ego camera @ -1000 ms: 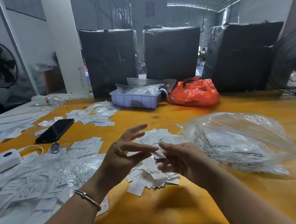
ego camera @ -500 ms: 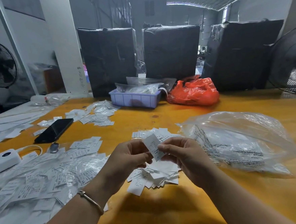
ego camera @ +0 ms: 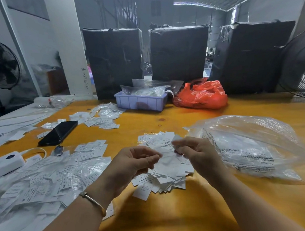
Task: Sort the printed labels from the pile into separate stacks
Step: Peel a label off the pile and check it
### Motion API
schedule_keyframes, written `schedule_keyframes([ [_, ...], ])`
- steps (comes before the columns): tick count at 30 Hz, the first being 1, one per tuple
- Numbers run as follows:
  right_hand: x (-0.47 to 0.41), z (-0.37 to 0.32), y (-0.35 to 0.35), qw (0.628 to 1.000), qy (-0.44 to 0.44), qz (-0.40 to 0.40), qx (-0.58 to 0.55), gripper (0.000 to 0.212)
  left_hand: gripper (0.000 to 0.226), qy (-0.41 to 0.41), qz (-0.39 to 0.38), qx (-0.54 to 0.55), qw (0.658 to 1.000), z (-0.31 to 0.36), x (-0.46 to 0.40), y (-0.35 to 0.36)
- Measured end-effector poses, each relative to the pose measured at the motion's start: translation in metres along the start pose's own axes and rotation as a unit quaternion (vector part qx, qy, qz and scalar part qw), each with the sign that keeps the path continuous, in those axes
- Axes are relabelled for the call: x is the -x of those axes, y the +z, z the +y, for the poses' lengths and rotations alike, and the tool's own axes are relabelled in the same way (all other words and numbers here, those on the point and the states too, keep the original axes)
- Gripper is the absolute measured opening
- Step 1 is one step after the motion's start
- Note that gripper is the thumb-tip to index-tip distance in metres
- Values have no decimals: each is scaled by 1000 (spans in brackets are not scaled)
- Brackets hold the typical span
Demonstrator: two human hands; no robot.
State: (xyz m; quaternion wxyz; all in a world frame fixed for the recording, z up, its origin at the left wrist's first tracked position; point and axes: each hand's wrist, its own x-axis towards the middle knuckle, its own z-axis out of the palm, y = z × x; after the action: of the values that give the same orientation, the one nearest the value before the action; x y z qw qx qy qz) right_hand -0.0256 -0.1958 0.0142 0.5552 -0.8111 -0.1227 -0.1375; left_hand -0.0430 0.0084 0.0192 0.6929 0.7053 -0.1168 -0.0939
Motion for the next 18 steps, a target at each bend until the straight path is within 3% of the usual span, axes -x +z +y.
schedule_keyframes([
  [1, 0, -3, -1, 1000, -3, -22, -8, 16, 15, 5, -12, -29, 1000, 0, 1, 1],
  [4, 3, -11, -8, 993, 0, -120, -10, 37, 16, 11, -34, -100, 994, -2, 1, 4],
  [7, 5, -11, -8, 984, 17, -174, -34, 36, 23, 19, -22, -101, 994, -3, 0, 5],
  [13, 9, -9, 5, 985, 12, -66, -158, 19, 47, 17, 13, 40, 999, -2, -1, 6],
  [18, 9, -11, 5, 980, 25, -35, -193, 14, 30, 50, 52, 22, 997, -4, -1, 7],
])
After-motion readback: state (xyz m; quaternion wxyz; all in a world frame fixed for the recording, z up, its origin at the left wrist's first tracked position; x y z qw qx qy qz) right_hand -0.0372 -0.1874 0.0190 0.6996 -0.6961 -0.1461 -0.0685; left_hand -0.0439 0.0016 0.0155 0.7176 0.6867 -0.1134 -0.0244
